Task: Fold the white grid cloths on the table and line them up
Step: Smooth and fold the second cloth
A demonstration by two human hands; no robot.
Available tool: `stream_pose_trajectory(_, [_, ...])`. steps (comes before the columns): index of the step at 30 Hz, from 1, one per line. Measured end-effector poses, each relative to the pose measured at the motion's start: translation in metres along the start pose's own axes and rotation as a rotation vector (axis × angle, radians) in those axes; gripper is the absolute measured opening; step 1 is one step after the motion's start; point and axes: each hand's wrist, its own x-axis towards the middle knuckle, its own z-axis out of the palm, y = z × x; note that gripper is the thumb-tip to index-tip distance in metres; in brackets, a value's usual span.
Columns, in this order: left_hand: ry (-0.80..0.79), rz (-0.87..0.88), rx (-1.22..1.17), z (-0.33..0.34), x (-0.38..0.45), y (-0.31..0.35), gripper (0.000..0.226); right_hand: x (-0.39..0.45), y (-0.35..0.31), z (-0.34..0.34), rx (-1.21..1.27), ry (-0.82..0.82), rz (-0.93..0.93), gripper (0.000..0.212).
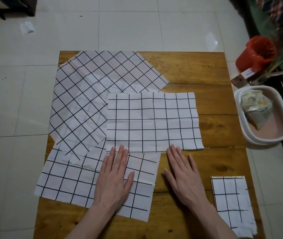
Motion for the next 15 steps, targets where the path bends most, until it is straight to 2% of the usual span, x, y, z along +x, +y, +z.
stream_pose_trajectory(7, [0.007,-0.001,0.011,0.004,-0.001,0.0,0.074,-0.006,0.016,-0.004,-0.019,0.041,0.079,0.069])
stream_pose_trajectory(15, [0.015,-0.007,0.002,0.005,0.0,0.001,0.073,-0.017,0.04,-0.011,-0.008,0.118,0.346,0.075])
